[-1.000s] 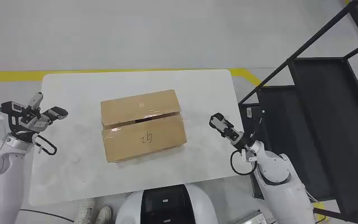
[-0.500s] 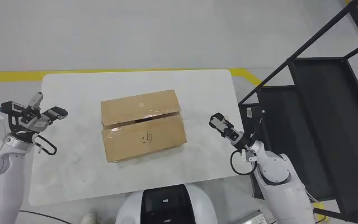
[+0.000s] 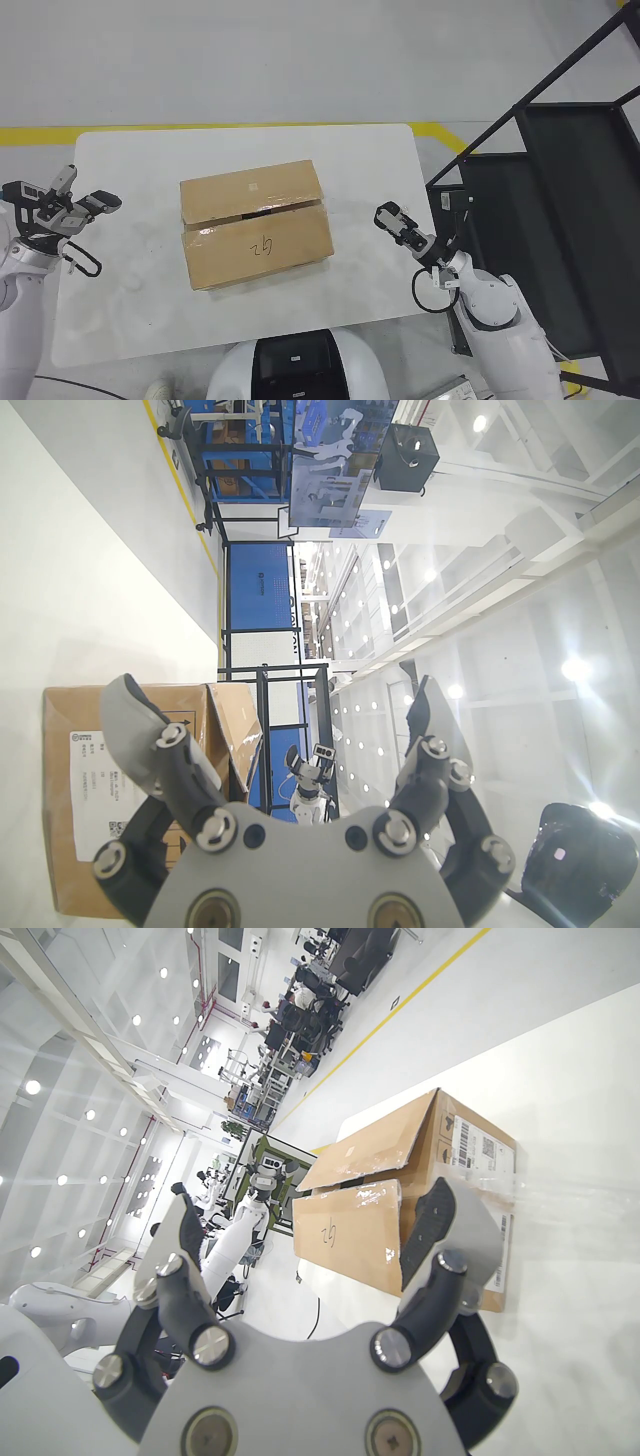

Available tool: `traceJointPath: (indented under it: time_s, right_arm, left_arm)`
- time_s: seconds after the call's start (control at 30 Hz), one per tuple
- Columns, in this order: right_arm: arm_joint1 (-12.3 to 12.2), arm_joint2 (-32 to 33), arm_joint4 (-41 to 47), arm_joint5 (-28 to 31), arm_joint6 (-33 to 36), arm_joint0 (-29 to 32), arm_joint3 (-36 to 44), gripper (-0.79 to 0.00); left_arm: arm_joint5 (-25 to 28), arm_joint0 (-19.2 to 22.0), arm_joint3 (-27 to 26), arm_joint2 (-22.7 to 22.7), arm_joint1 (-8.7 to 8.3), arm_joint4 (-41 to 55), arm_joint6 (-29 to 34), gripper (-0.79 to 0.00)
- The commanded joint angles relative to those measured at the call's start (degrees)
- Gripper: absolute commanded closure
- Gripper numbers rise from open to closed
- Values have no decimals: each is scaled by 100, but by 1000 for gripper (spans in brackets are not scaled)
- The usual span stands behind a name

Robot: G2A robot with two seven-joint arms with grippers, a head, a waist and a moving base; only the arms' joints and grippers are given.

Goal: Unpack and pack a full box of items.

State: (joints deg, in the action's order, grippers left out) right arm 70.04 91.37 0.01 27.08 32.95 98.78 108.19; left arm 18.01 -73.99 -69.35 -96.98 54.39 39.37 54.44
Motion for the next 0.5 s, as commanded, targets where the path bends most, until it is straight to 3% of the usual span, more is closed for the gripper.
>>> traceJointPath:
  time_s: [0.0, 0.47]
  right_arm:
    - [0, 0, 0, 0, 0, 0, 0, -785]
    - [-2, -44, 4, -24, 76, -7, 1, -785]
  left_arm:
    - [0, 0, 0, 0, 0, 0, 0, -784]
    - [0, 0, 0, 0, 0, 0, 0, -785]
